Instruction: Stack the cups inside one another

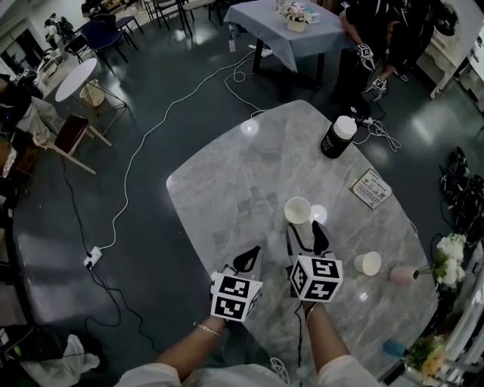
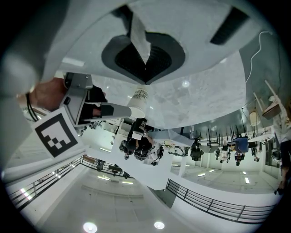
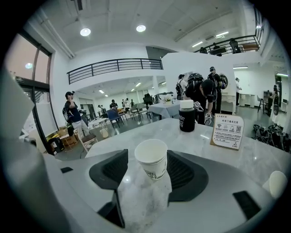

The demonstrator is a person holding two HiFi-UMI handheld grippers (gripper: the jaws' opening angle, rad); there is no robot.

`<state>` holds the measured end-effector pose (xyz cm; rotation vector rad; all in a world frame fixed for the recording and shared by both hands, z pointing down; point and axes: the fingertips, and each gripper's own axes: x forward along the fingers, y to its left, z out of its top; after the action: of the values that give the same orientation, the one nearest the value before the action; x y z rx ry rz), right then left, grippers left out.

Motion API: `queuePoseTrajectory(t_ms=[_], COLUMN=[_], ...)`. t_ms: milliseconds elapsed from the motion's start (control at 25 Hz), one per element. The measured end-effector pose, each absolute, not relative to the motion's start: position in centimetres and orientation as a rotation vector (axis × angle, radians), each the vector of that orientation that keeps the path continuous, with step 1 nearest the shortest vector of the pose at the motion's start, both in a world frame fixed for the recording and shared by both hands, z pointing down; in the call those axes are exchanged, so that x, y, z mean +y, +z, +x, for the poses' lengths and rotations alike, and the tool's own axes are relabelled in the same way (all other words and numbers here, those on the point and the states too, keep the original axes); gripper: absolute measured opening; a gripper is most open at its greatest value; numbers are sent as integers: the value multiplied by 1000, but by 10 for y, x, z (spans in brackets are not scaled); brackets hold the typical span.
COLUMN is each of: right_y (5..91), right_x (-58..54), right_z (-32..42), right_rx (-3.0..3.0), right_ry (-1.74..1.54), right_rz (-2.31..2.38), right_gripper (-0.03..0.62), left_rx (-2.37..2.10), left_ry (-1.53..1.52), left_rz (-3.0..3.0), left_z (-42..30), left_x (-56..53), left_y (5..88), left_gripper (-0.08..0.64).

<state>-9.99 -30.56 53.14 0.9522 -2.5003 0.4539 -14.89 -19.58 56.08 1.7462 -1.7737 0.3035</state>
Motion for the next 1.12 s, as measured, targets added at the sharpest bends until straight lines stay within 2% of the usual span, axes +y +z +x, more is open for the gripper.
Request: queuePoseTrajectory(t_ms=[600,1120], right_y=[497,481], right_x=[-275,-210], right_z=[-72,-21], right_rx=[-2552,-2525], right_ry=[475,481], right_rz=[1035,1155], right_gripper=[240,96], left_rx=[-1777,-1750], left_ry=[279,263], left_rz=[1821,1925], left_z=[-134,-107], left_x=[-174,-132], left_y=[534,507], left_gripper=[0,2])
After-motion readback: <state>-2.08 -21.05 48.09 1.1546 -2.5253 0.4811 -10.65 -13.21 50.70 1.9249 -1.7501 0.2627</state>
